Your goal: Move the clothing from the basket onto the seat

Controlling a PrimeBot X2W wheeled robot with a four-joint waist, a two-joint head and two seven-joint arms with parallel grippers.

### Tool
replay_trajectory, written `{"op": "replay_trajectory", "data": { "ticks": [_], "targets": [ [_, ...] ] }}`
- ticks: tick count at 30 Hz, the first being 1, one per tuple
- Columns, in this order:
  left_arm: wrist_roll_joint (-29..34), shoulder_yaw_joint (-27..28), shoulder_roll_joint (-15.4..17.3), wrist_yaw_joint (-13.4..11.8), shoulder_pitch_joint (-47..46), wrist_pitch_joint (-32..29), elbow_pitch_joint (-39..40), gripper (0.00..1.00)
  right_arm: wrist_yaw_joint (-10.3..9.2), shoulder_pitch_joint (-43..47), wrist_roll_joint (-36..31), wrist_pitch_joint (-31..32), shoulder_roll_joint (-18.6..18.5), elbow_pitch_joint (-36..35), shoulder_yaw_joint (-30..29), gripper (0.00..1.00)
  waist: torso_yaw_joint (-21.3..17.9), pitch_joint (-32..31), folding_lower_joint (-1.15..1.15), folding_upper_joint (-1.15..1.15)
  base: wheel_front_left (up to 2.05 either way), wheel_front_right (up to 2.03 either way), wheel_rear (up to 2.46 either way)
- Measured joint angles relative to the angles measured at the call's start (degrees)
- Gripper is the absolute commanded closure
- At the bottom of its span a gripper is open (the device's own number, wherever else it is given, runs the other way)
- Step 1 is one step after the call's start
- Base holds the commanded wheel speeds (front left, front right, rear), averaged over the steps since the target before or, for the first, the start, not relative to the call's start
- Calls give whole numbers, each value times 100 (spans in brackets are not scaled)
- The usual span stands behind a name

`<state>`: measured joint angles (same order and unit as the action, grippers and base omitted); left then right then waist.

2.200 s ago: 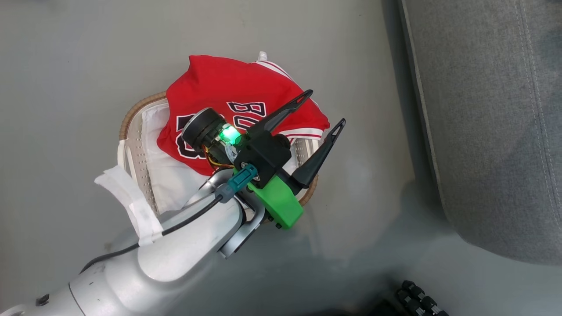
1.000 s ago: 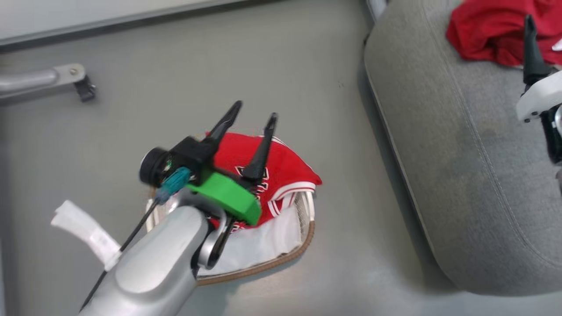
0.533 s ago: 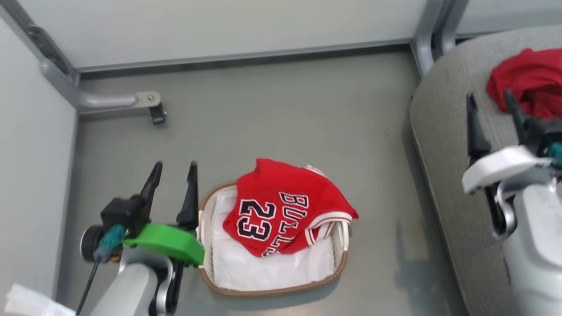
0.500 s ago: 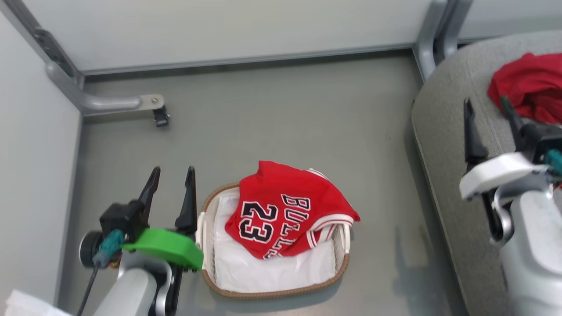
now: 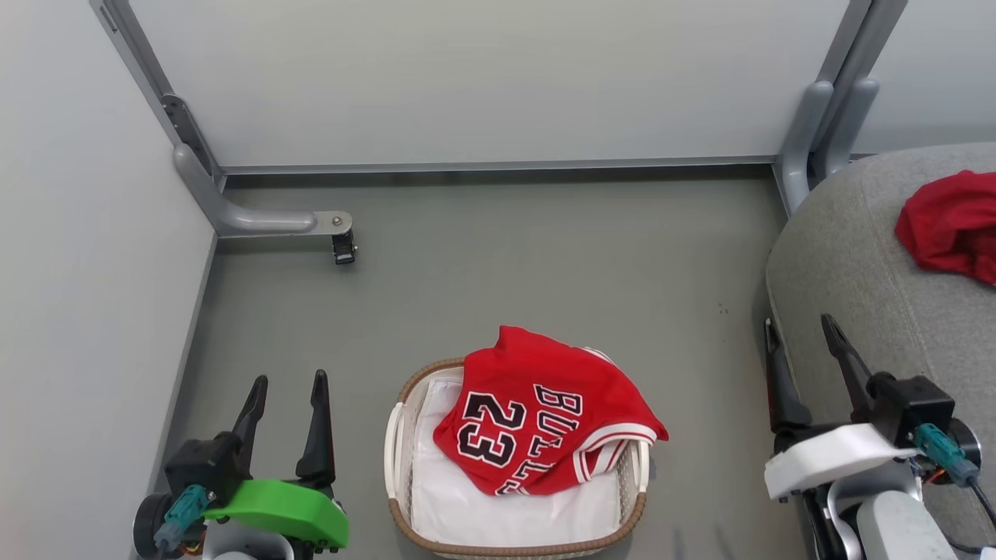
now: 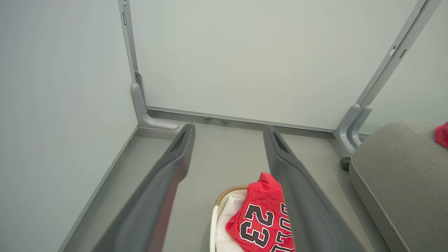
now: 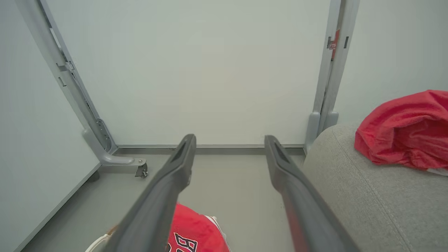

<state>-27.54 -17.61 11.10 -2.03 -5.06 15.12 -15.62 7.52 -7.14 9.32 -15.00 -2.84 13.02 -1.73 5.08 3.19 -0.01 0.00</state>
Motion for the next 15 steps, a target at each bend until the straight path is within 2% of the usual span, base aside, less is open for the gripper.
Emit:
{"op": "replay_trajectory", "data": {
  "ticks": [5,15],
  "targets": [
    [141,241,-141,104,144,0,4,0,0,337,132,0,3,-183,115,0,17,-95,0,0,0,0,0],
    [312,337,-308,303,233,0,-147,0,0,474,30,0,4,-178,229,0,-59,-205,0,0,0,0,0]
  ]
}}
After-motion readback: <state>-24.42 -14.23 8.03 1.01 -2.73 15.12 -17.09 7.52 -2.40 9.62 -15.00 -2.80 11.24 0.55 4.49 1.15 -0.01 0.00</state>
